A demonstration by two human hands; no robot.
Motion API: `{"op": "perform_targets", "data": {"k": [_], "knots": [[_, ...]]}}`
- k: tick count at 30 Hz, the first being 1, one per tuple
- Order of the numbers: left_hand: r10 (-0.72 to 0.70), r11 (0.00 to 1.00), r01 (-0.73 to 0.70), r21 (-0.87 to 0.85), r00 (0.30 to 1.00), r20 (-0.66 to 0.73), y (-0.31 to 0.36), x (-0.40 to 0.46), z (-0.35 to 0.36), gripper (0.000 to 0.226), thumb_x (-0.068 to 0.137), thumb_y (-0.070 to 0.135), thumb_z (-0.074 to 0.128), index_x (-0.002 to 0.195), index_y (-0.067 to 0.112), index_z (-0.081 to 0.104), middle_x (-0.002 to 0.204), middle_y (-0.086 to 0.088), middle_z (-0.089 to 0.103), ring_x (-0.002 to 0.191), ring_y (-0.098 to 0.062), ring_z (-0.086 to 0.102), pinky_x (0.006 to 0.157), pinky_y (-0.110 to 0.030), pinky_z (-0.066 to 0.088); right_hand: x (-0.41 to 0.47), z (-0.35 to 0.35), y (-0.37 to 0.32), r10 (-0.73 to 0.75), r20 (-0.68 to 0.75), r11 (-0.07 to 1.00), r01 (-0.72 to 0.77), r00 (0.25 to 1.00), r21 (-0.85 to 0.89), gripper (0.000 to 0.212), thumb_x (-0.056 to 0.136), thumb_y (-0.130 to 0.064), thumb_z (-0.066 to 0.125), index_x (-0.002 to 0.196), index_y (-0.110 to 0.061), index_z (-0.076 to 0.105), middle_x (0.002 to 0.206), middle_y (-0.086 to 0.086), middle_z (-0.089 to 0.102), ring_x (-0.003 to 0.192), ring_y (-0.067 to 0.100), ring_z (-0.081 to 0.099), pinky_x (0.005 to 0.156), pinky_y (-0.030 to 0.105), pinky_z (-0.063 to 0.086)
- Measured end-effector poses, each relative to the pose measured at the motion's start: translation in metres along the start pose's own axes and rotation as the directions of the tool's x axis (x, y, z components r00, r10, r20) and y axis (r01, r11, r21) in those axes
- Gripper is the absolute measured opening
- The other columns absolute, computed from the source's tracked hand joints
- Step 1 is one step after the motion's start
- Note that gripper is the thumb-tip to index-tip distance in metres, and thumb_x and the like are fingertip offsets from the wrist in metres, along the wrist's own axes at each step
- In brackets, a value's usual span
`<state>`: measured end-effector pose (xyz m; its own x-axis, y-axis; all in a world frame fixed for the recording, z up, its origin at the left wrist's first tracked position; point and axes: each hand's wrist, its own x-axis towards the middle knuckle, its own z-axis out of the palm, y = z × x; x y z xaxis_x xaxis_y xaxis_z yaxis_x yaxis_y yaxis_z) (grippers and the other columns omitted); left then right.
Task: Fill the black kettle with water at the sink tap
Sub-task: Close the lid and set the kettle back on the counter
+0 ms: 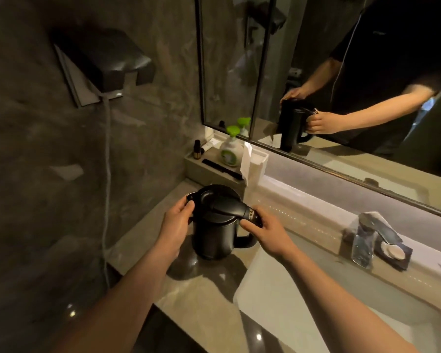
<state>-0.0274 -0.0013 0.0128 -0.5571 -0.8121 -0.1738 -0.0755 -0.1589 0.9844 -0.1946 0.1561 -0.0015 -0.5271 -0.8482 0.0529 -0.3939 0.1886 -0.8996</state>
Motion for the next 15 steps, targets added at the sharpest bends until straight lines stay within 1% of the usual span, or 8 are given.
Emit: {"op": "perform_targets", "data": {"k": [3, 5, 8, 11, 13, 15], "knots": [[-0.017, 1.0, 0.017, 0.003, 1.0, -0.006, -0.009, 0.009, -0.007, 0.031, 0.099, 0.019, 0.046, 0.103, 0.042, 0.066, 0.103, 0.022, 0.071, 0.099, 0.006, 0.063, 0.078, -0.014, 0.045, 0.012, 0.009, 0.007, -0.002, 0.027, 1.0, 0.002, 1.0, -0.023, 0.024, 0.09, -0.024, 0.071, 0.097, -0.043, 0.058, 0.084, -0.016, 0.061, 0.073, -0.014, 0.059, 0.066, 0.006, 0.043], [-0.017, 1.0, 0.017, 0.014, 1.0, 0.01, -0.014, 0.013, -0.009, 0.034, 0.099, 0.018, 0.046, 0.1, 0.044, 0.069, 0.103, 0.021, 0.072, 0.102, 0.003, 0.063, 0.08, -0.015, 0.046, 0.018, 0.012, 0.013, 0.013, 0.038, 0.999, -0.011, 0.999, -0.039, 0.021, 0.09, -0.025, 0.071, 0.1, -0.04, 0.059, 0.084, -0.016, 0.061, 0.072, -0.012, 0.059, 0.066, 0.009, 0.043], [-0.006, 1.0, 0.005, 0.021, 0.999, 0.04, -0.021, 0.023, -0.013, 0.035, 0.099, 0.019, 0.045, 0.104, 0.045, 0.069, 0.109, 0.016, 0.071, 0.108, -0.002, 0.062, 0.088, -0.024, 0.046, 0.026, 0.015, 0.021, 0.015, 0.043, 0.999, -0.014, 0.999, -0.042, 0.019, 0.091, -0.025, 0.07, 0.107, -0.029, 0.061, 0.087, -0.016, 0.061, 0.074, -0.013, 0.057, 0.068, 0.013, 0.042], [-0.017, 0.999, 0.015, 0.038, 0.998, 0.053, -0.025, 0.03, -0.015, 0.033, 0.099, 0.02, 0.045, 0.108, 0.042, 0.067, 0.111, 0.015, 0.071, 0.109, -0.003, 0.062, 0.092, -0.028, 0.046, 0.03, 0.016, 0.023, 0.032, 0.059, 0.998, -0.029, 0.998, -0.052, 0.019, 0.091, -0.025, 0.069, 0.107, -0.03, 0.06, 0.088, -0.016, 0.061, 0.076, -0.012, 0.057, 0.068, 0.014, 0.042], [-0.015, 0.998, 0.012, 0.062, 0.998, 0.058, -0.026, 0.032, -0.015, 0.032, 0.099, 0.02, 0.045, 0.11, 0.042, 0.066, 0.111, 0.015, 0.071, 0.11, -0.005, 0.061, 0.093, -0.028, 0.046, 0.031, 0.018, 0.023, 0.049, 0.072, 0.998, -0.045, 0.996, -0.052, 0.018, 0.092, -0.026, 0.069, 0.108, -0.03, 0.06, 0.088, -0.015, 0.061, 0.077, -0.008, 0.058, 0.07, 0.015, 0.042], [-0.009, 0.997, 0.004, 0.078, 0.998, 0.067, -0.027, 0.034, -0.017, 0.033, 0.099, 0.021, 0.045, 0.109, 0.045, 0.066, 0.11, 0.018, 0.07, 0.108, -0.002, 0.061, 0.091, -0.024, 0.046, 0.03, 0.018, 0.023, 0.056, 0.085, 0.997, -0.052, 0.995, -0.053, 0.017, 0.092, -0.025, 0.068, 0.105, -0.032, 0.06, 0.087, -0.014, 0.061, 0.076, -0.006, 0.057, 0.07, 0.014, 0.042]]}}
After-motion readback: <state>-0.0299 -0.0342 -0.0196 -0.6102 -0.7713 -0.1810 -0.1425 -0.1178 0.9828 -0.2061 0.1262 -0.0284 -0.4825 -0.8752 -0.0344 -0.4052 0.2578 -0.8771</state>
